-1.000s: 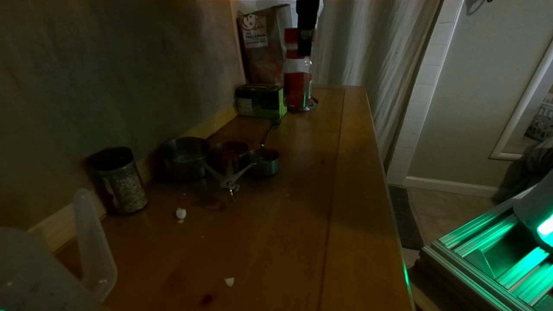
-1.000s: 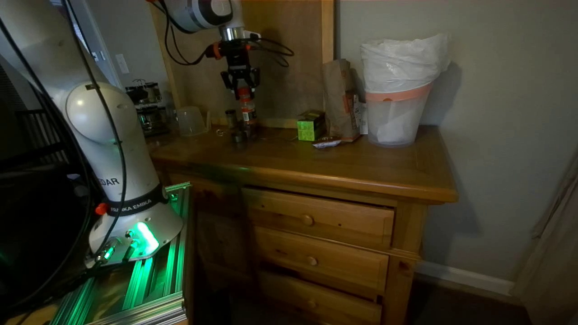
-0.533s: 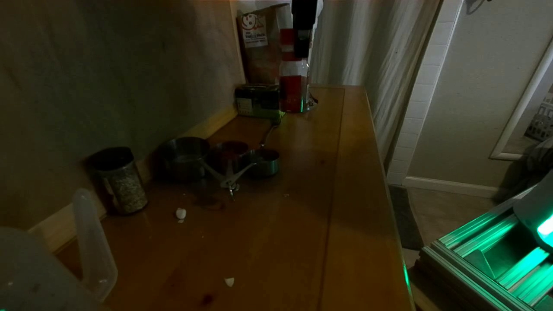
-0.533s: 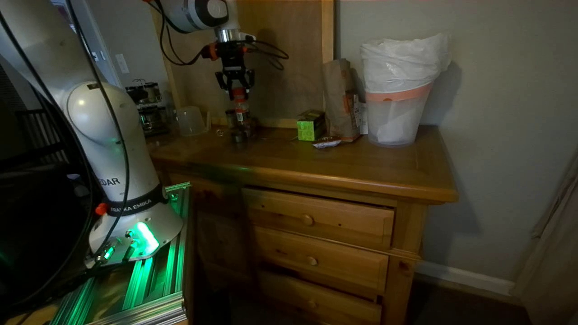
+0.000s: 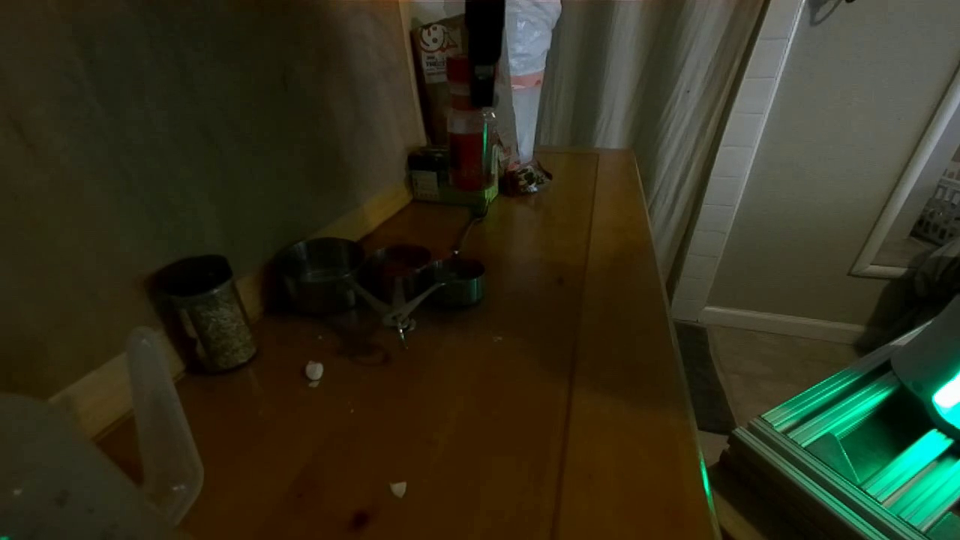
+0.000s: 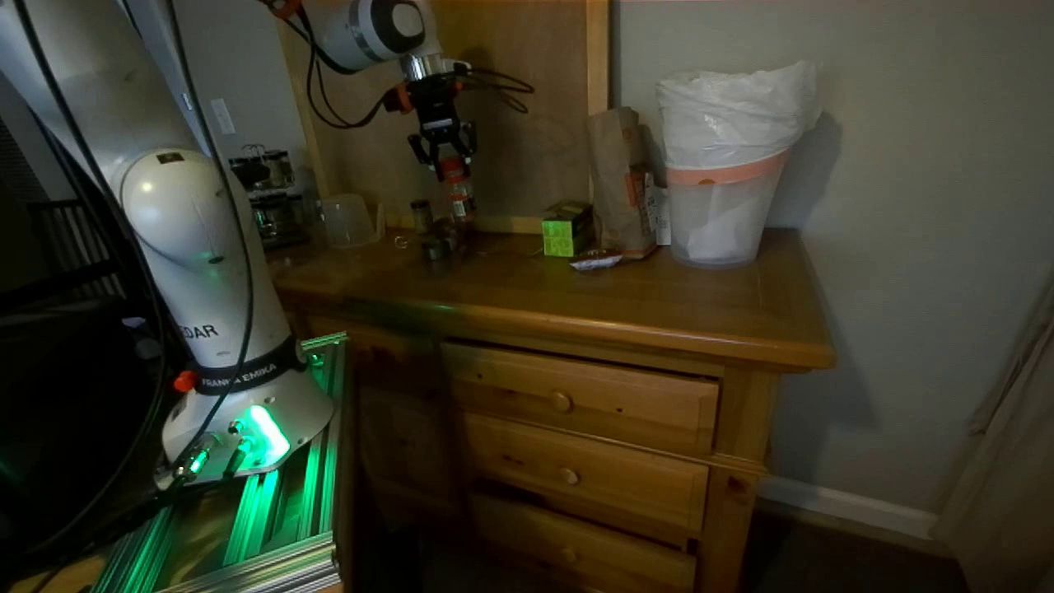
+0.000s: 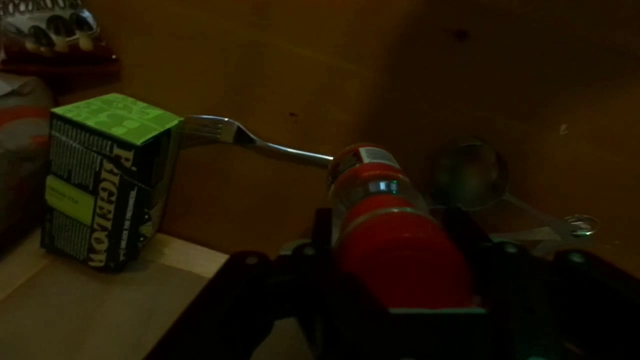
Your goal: Move the bottle to the left
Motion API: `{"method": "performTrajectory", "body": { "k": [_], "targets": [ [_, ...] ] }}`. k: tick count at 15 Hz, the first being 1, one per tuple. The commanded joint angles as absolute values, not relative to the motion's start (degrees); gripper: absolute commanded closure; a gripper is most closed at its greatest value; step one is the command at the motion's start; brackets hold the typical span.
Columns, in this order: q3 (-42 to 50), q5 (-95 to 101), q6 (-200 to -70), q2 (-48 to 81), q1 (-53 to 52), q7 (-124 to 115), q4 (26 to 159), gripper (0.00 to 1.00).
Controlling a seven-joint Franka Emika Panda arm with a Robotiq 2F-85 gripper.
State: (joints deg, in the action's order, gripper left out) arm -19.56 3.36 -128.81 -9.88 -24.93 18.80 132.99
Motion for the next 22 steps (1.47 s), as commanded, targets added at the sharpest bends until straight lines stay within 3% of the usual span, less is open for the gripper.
{"method": "performTrajectory", "body": {
  "k": [1, 12, 22],
  "targets": [
    [-21.1, 8.1, -126.8, -1.1, -23.8, 17.7, 123.5, 0.68],
    [-23.0, 12.4, -126.8, 15.8, -27.0, 14.7, 110.1, 0.68],
    [-21.8, 16.0, -129.0, 14.8, -28.9, 0.5, 111.7, 0.68]
  ]
}}
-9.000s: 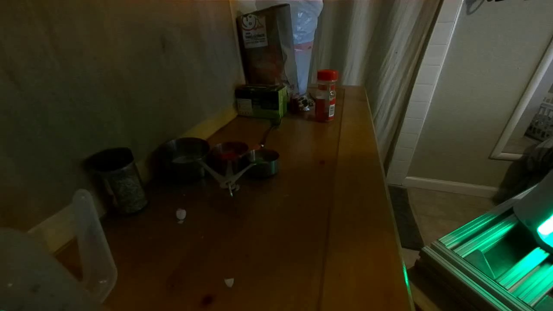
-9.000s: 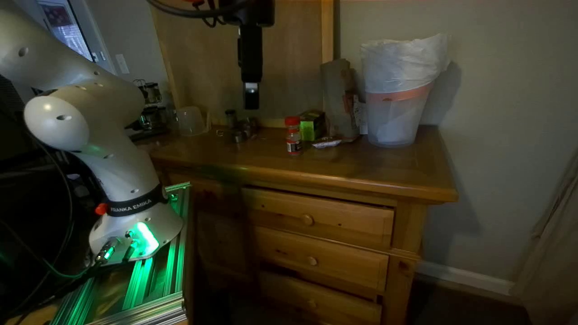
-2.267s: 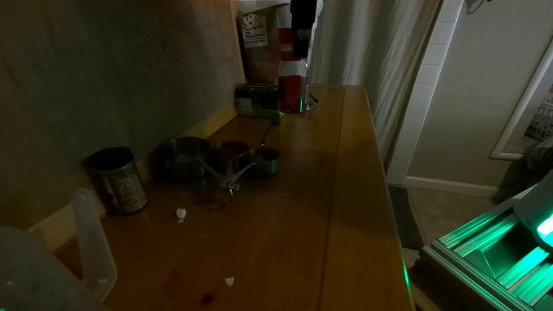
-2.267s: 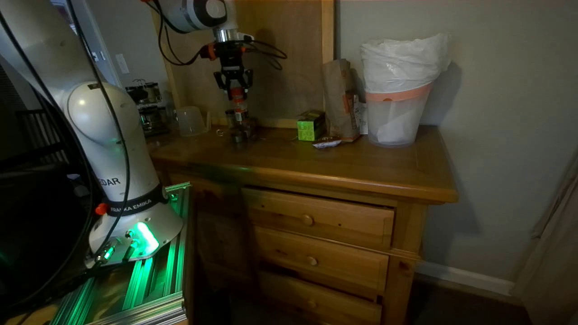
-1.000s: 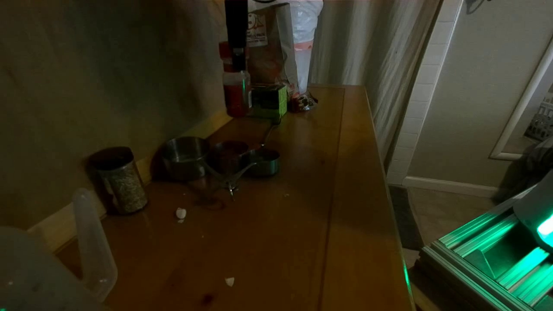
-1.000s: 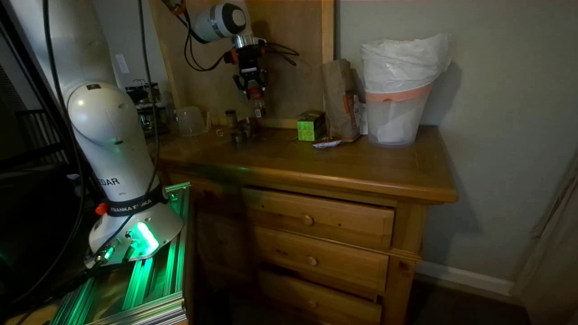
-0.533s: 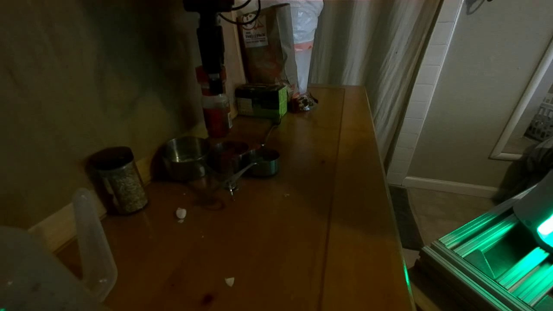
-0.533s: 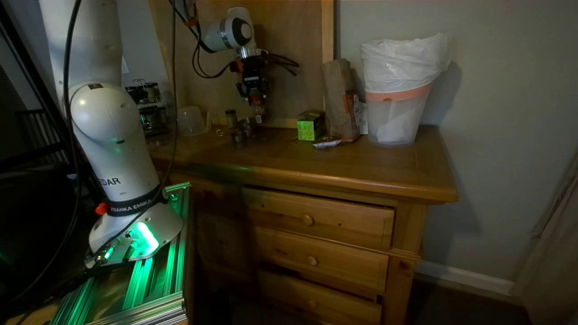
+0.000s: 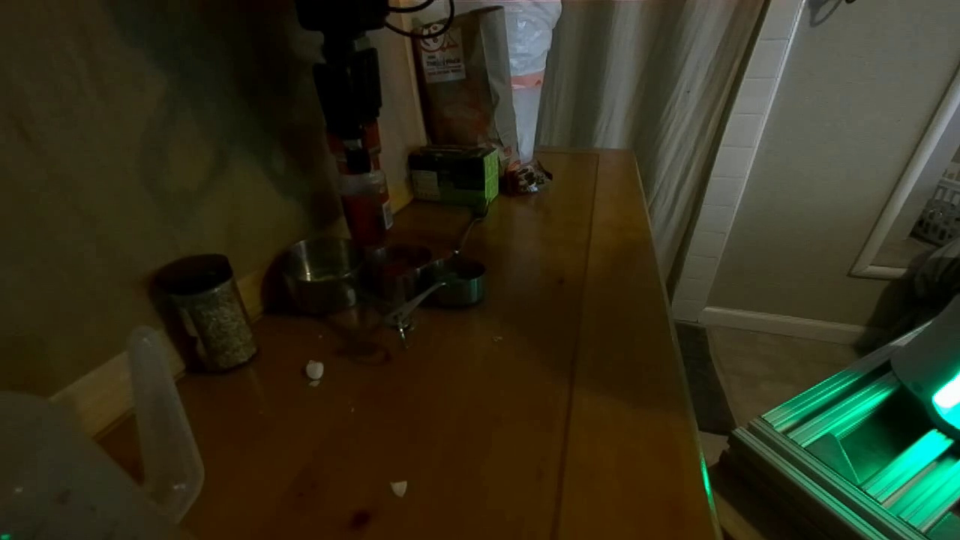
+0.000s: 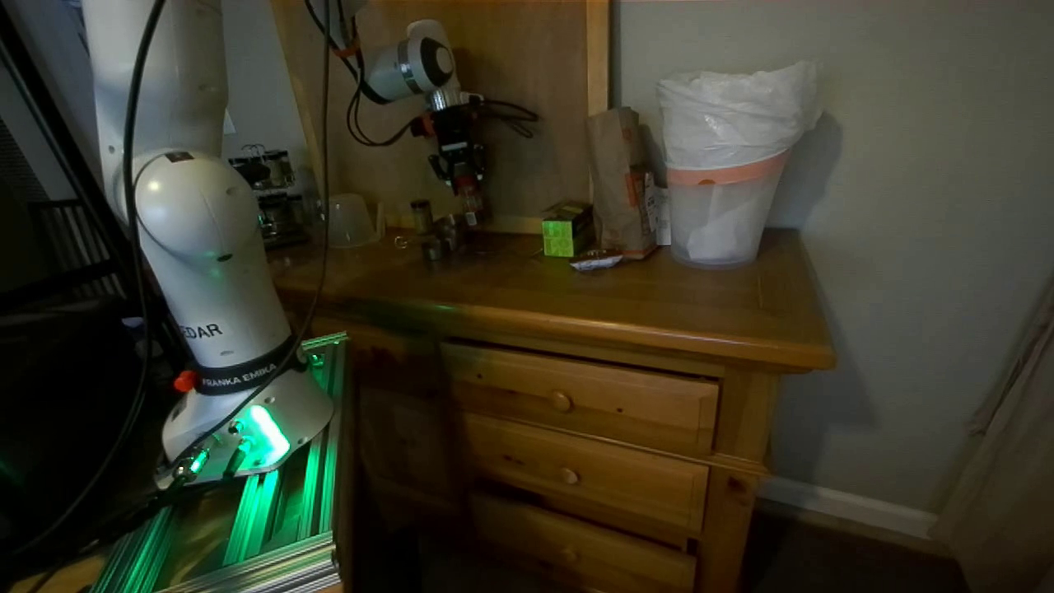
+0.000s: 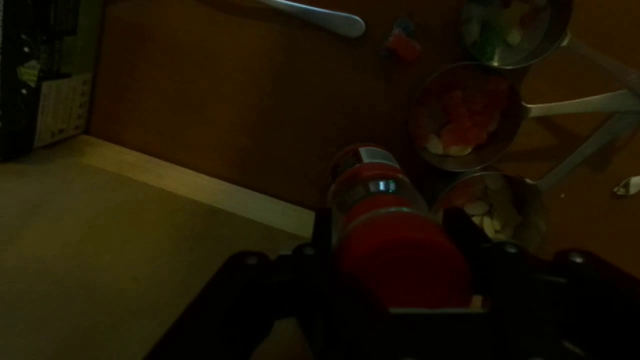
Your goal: Move the bottle to the left
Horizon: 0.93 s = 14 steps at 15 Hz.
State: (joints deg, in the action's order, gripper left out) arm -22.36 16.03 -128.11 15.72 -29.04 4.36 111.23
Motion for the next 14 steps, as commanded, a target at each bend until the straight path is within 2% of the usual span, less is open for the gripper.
{"method": "performTrajectory", "body": {
  "k": [1, 2, 4, 5, 14],
  "targets": [
    [-22.3, 14.3, -129.6, 14.5, -28.3, 1.5, 112.0, 0.68],
    [-22.3, 15.7, -128.0, 15.8, -28.7, 2.6, 110.9, 0.43],
    [-22.3, 15.4, -128.4, 15.7, -28.5, 2.4, 110.9, 0.43],
    [-22.3, 15.4, -128.4, 15.7, -28.5, 2.3, 110.9, 0.68],
    [-21.3, 15.0, -127.1, 16.5, -29.0, -5.6, 110.9, 0.68]
  ]
}}
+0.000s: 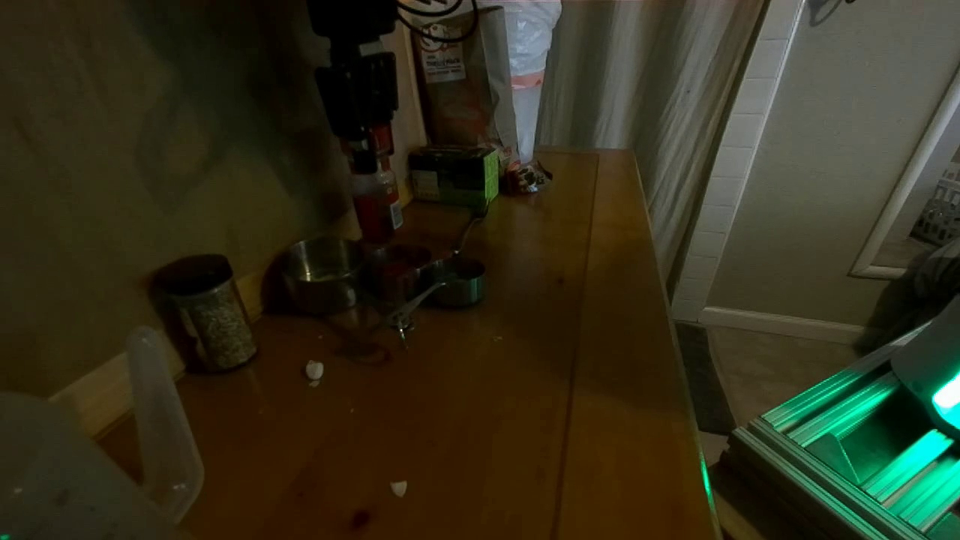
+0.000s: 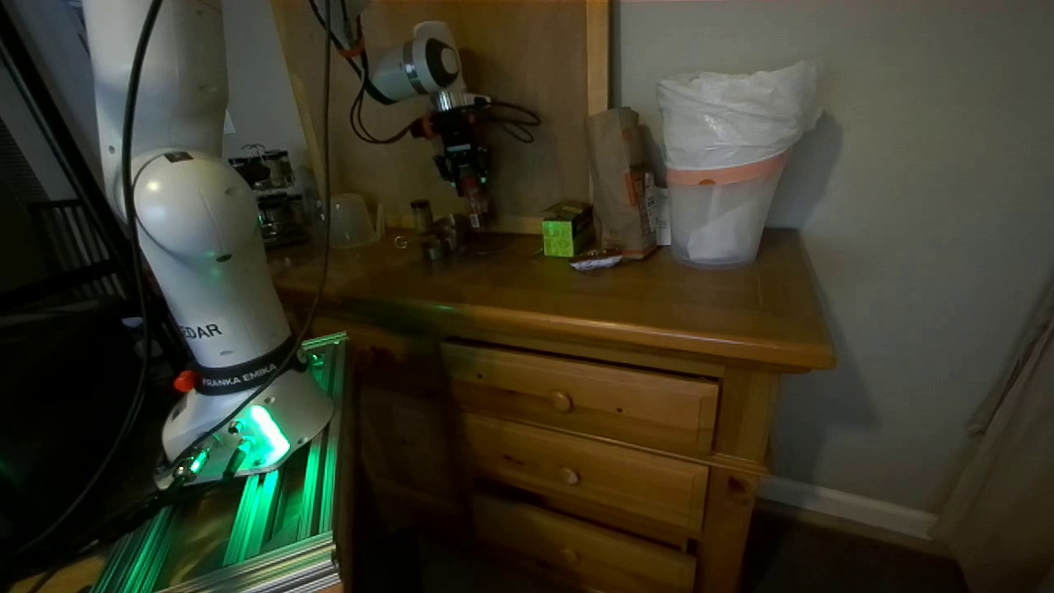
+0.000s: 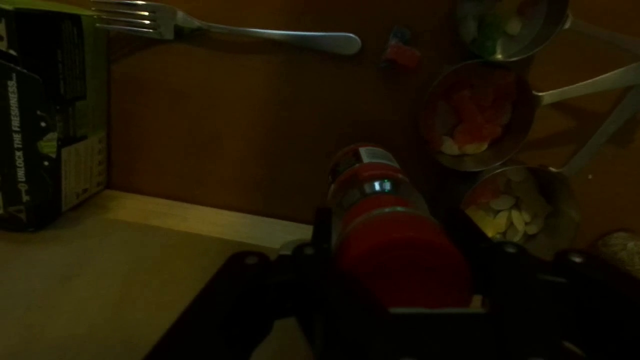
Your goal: Move the bottle to the left
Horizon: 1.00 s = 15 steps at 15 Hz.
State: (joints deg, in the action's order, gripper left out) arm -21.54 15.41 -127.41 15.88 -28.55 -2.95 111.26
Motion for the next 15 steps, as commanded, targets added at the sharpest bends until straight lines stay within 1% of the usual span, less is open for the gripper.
{"method": "performTrajectory", "body": {
  "k": [1, 12, 15],
  "targets": [
    [-21.4, 15.0, -127.6, 16.7, -29.1, -5.9, 110.9, 0.68],
    [-21.3, 14.3, -132.2, 19.6, -29.0, -5.7, 110.9, 0.68],
    [-21.2, 14.0, -131.5, 19.7, -29.2, -5.9, 110.7, 0.68]
  ]
}}
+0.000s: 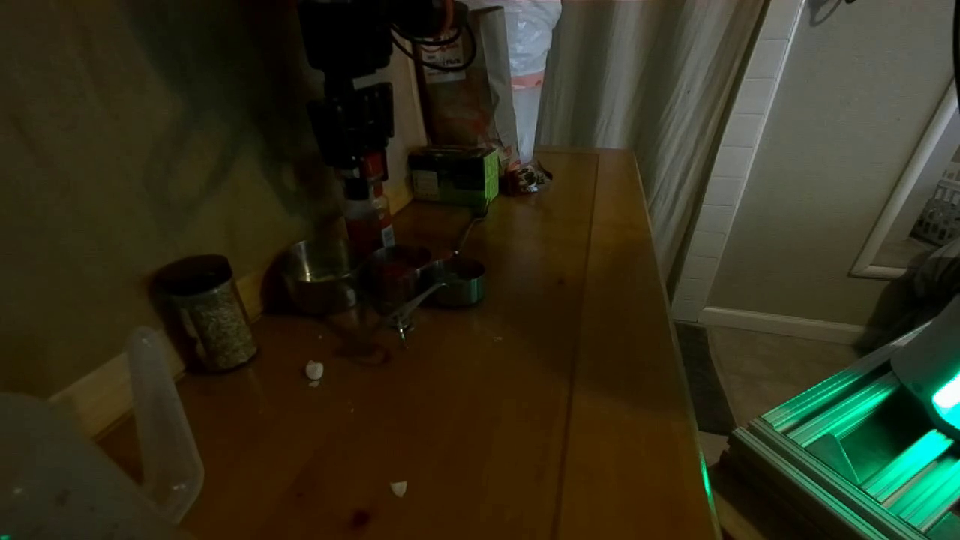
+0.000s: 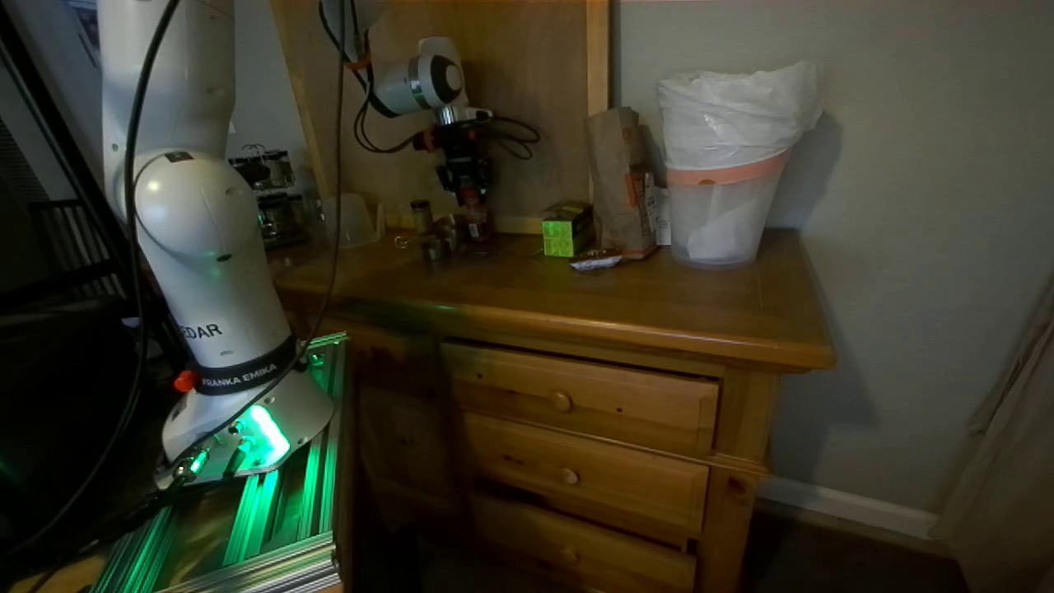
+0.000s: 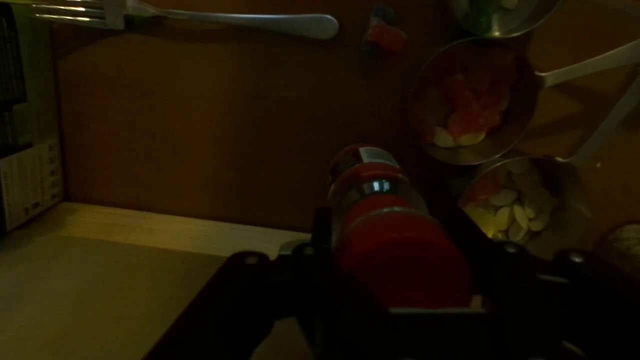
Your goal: Move the bottle to the left
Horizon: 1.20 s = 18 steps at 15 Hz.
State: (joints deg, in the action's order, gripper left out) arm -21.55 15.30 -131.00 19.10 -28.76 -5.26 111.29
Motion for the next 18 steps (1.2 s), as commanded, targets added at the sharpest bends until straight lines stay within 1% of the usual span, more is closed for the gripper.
{"method": "performTrajectory", "body": {
  "k": [1, 2, 4, 5, 8, 11, 15, 18],
  "targets": [
    [-21.2, 14.0, -131.3, 19.3, -29.1, -6.1, 110.8, 0.18],
    [-21.3, 13.7, -131.4, 18.9, -29.0, -6.0, 111.0, 0.17],
    [-21.4, 13.6, -131.7, 17.9, -29.0, -6.2, 111.5, 0.04],
    [-21.4, 13.7, -131.4, 17.4, -29.0, -6.4, 111.6, 0.01],
    [-21.7, 12.9, -131.9, 13.8, -28.4, -6.5, 113.2, 0.0],
    [-21.7, 11.7, -131.7, 7.1, -27.4, -7.0, 116.2, 0.0],
    [-21.0, 15.8, -124.2, -3.4, -26.6, -12.9, 120.8, 0.0],
    [-22.1, 15.1, -122.3, -11.7, -25.7, -4.2, 126.7, 0.0]
  ]
}}
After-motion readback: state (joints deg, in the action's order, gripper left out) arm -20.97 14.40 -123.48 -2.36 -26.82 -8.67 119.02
